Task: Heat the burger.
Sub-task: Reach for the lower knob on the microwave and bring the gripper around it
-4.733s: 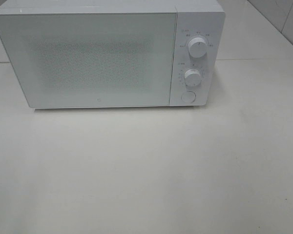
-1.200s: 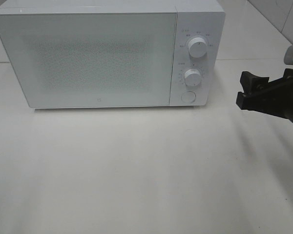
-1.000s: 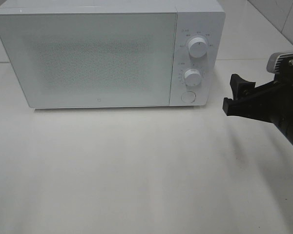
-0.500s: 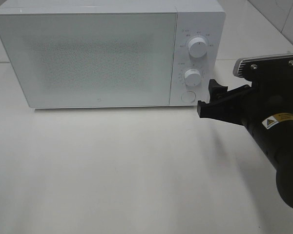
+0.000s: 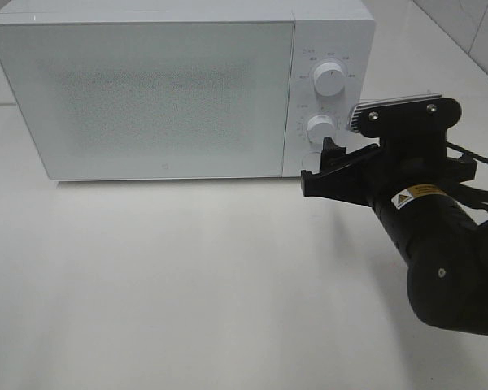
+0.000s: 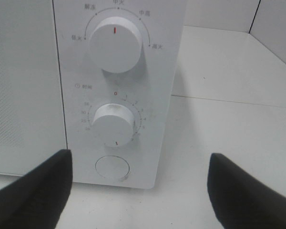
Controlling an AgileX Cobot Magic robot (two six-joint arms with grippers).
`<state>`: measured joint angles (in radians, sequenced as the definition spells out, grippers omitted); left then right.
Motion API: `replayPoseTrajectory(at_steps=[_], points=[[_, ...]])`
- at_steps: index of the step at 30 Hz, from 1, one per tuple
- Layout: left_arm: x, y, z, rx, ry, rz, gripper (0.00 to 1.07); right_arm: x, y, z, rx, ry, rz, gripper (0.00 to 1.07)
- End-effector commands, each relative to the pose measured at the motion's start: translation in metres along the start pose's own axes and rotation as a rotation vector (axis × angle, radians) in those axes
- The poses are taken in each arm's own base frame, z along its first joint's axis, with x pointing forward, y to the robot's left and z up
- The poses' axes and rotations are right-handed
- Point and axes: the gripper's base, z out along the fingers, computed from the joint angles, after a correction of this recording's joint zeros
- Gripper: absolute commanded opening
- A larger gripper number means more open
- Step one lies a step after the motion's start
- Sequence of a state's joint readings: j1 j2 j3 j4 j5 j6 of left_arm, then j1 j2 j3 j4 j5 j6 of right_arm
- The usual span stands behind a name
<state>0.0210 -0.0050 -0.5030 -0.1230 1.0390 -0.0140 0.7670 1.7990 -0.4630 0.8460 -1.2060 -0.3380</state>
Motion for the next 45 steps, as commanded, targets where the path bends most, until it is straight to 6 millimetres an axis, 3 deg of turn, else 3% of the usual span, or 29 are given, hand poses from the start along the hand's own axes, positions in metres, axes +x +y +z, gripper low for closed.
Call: replayPoseTrajectory(at_steps=[1, 13, 19, 24, 45], points=[[0.002, 0.0, -0.002, 0.003, -0.031, 0.002, 1.0, -0.002, 0.005, 0.006, 0.01, -0.048, -0.022, 0.76], [0.002, 0.0, -0.002, 0.002, -0.031, 0.003, 1.0, -0.002, 0.021, 0.024, -0.007, -0.062, -0.016, 0.76], [0.002, 0.0, -0.002, 0.002, -0.031, 0.003, 1.0, -0.001, 0.022, 0.033, -0.008, -0.058, -0.015, 0.76], [0.002, 0.0, -0.002, 0.002, -0.031, 0.003, 1.0, -0.001, 0.022, 0.054, -0.018, -0.049, -0.02, 0.76], [0.002, 0.0, -0.002, 0.002, -0.031, 0.003, 1.0, 0.002, 0.032, 0.089, 0.022, -0.091, 0.049, 0.76]])
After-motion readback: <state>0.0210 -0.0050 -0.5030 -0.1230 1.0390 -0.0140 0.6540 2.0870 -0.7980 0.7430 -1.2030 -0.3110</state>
